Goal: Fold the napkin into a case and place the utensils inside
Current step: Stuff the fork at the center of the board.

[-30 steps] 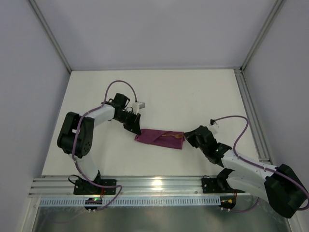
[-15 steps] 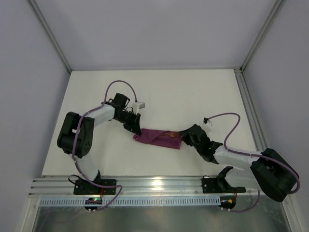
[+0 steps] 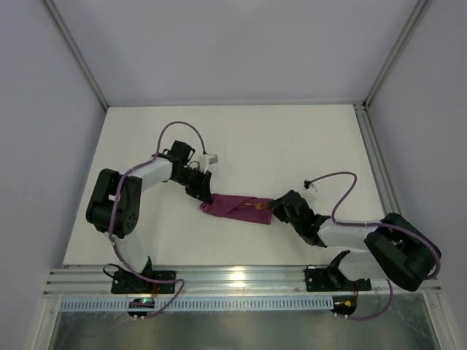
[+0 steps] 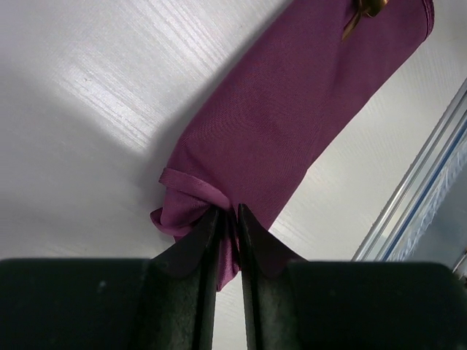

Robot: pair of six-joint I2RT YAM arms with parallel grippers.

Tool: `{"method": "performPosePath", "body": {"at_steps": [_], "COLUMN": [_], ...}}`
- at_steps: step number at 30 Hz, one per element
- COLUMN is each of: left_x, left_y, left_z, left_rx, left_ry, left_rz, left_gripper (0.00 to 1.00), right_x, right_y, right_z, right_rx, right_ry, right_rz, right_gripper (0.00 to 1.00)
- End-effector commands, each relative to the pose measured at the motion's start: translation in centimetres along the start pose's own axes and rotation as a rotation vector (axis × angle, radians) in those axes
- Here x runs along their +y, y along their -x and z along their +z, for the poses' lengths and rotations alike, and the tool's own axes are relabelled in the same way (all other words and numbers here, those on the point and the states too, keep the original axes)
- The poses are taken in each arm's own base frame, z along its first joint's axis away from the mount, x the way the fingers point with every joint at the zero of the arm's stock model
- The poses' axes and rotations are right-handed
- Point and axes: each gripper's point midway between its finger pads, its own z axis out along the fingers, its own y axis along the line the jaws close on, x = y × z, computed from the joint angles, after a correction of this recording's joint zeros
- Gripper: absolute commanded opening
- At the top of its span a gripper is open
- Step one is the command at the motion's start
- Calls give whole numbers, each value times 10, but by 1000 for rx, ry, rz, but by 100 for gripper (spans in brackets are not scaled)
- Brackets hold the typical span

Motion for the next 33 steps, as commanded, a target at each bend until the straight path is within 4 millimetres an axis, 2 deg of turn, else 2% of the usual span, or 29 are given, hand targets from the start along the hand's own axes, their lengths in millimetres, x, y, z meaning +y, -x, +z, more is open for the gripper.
{"method": "performPosePath", "body": {"at_steps": [1,2,3,5,6,10,12,15,20,22,23,24,26,27,29,30,32,33], "left_x": [8,11,15,19,18,14,14,13,15,15,15,16,16,16,16,17,19,18], "left_y": [3,6,6,11,12,15,14,7,-4,-10,-12,-12,-16,-18,-21,-23,-25,-27], "left_z": [-5,-10,-15,-26,-29,-38,-37,-32,-27,-25,-24,-24,-23,-22,-20,-19,-17,-17], "left_rx": [-13,-21,-27,-47,-50,-63,-59,-37,-9,4,8,10,20,23,32,35,41,45], "left_ry": [23,52,72,121,130,147,142,115,107,103,105,104,101,98,97,99,99,95], "left_rz": [11,18,21,51,62,89,93,77,67,62,65,69,64,64,64,60,57,55], "left_gripper": [18,23,26,33,34,36,36,36,35,34,32,31,28,28,27,26,24,23], "right_x": [8,8,8,14,12,17,23,20,-5,-14,-15,-9,-11,-5,-12,-7,-13,-8], "right_y": [-1,-2,-3,0,2,12,18,28,35,38,44,49,48,48,38,33,22,17], "right_z": [1,0,-2,-7,-10,-22,-28,-38,-49,-50,-49,-48,-41,-37,-28,-25,-17,-15], "right_rx": [3,16,28,33,47,66,75,84,121,131,114,108,126,134,175,184,214,217], "right_ry": [13,4,-20,-25,-59,-116,-142,-214,-370,-428,-450,-455,-498,-501,-543,-541,-571,-564], "right_rz": [-52,-76,-124,-173,-229,-351,-391,-461,-579,-630,-666,-687,-735,-765,-814,-834,-873,-887], "right_gripper": [13,16,25,32,38,46,47,48,48,42,35,19,8,4,4,4,4,4]}}
